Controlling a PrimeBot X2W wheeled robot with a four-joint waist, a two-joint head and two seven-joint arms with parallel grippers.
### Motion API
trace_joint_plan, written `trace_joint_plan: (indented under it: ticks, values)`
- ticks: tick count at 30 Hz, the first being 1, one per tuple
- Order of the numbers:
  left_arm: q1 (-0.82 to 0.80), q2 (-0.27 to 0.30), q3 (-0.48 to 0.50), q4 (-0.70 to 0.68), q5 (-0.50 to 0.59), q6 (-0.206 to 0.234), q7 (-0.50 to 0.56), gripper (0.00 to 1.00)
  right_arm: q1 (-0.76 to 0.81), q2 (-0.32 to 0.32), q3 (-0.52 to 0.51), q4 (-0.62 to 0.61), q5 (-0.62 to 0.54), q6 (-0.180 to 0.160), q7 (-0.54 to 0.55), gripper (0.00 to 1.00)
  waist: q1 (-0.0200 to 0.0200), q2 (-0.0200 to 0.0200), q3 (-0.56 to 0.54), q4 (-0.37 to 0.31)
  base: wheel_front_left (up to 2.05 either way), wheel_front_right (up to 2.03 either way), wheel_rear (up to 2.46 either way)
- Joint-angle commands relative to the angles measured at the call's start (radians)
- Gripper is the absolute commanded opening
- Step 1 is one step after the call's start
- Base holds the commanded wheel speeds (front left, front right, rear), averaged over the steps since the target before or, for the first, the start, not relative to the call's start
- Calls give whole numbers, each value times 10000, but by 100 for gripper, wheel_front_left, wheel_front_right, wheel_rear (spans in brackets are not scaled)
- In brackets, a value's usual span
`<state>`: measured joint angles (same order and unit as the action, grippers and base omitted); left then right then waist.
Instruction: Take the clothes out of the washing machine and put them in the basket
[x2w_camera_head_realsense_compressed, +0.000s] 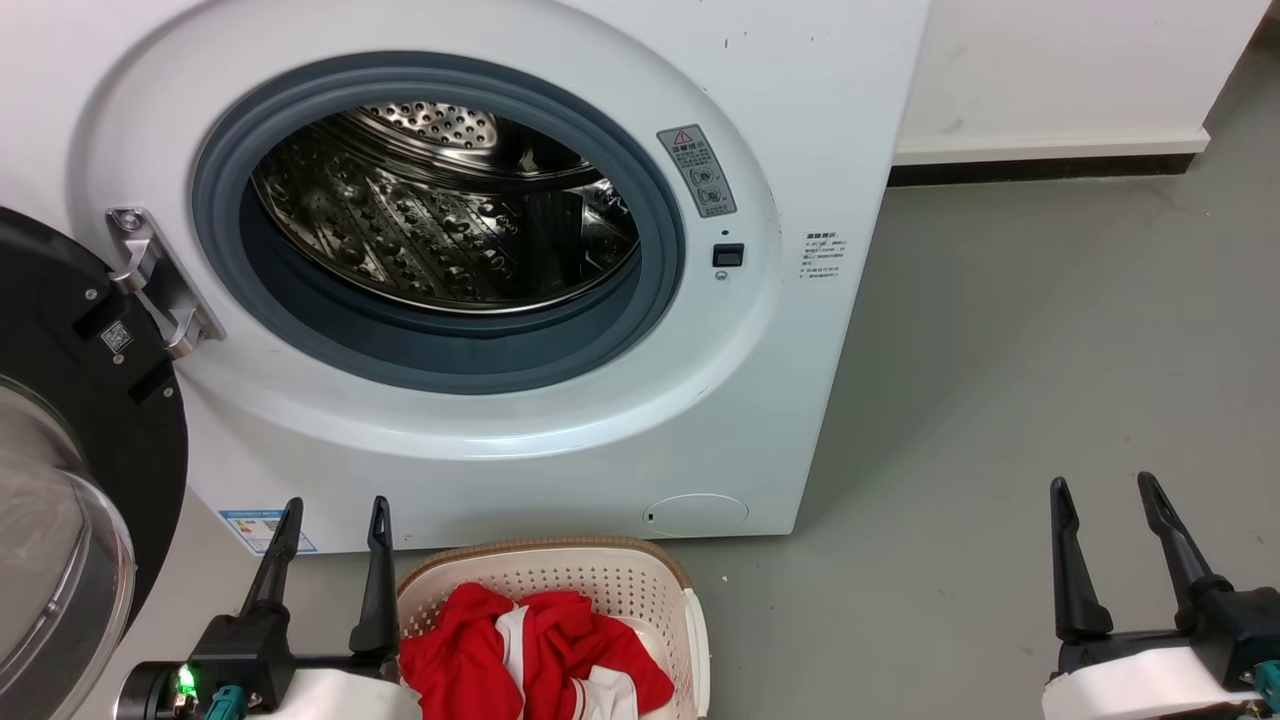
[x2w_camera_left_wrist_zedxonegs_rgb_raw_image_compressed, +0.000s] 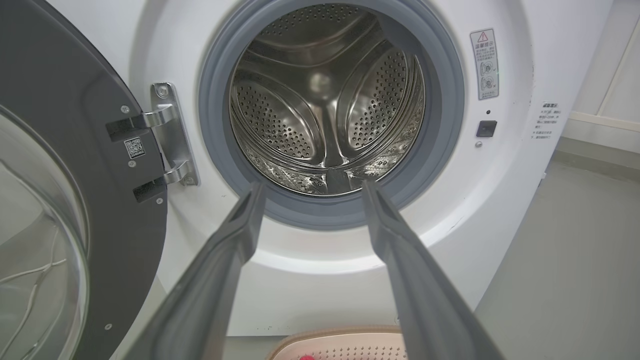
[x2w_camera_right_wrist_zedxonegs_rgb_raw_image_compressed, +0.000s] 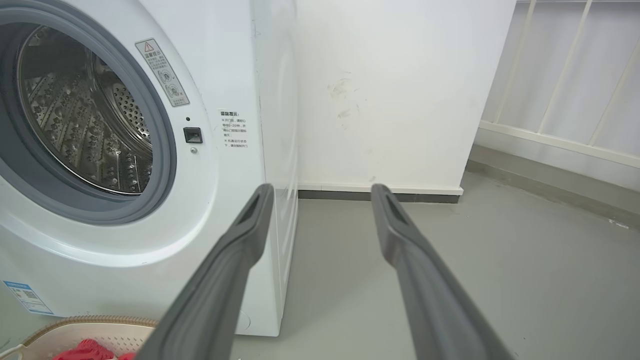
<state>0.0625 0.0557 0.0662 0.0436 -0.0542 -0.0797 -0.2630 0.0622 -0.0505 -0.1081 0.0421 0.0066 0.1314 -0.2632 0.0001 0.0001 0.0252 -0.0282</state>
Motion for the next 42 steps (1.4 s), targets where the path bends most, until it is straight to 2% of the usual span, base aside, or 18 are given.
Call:
trace_joint_plan:
  ticks: [1, 20, 21, 25, 42]
  values:
    - [-16, -19, 15, 21, 62, -83, -26, 100, -28, 5, 5, -3, -35, -14, -23, 100, -1, -1, 13, -4, 0, 0, 0]
    - [-105, -53, 122, 136, -27, -134, -26, 100, -43, 5, 43, 36, -73, -14, -23, 100, -1, -1, -42, 0, 0, 0, 0]
    - [-53, -35, 96, 161, -22, -98, 0, 0, -3, 0, 37, 9, -64, 0, 0, 0, 0, -1, -43, 0, 0, 0, 0]
    - [-36, -54, 115, 548, -179, -89, 121, 0, 5, 15, 26, 333, 101, 2, 63, 0, 0, -1, -47, 3, 0, 0, 0]
    - [-425, -52, 194, 857, -3623, -183, 937, 0, -399, 10, 11, 690, 3675, 0, 888, 0, 0, -1, -71, 41, 0, 0, 0]
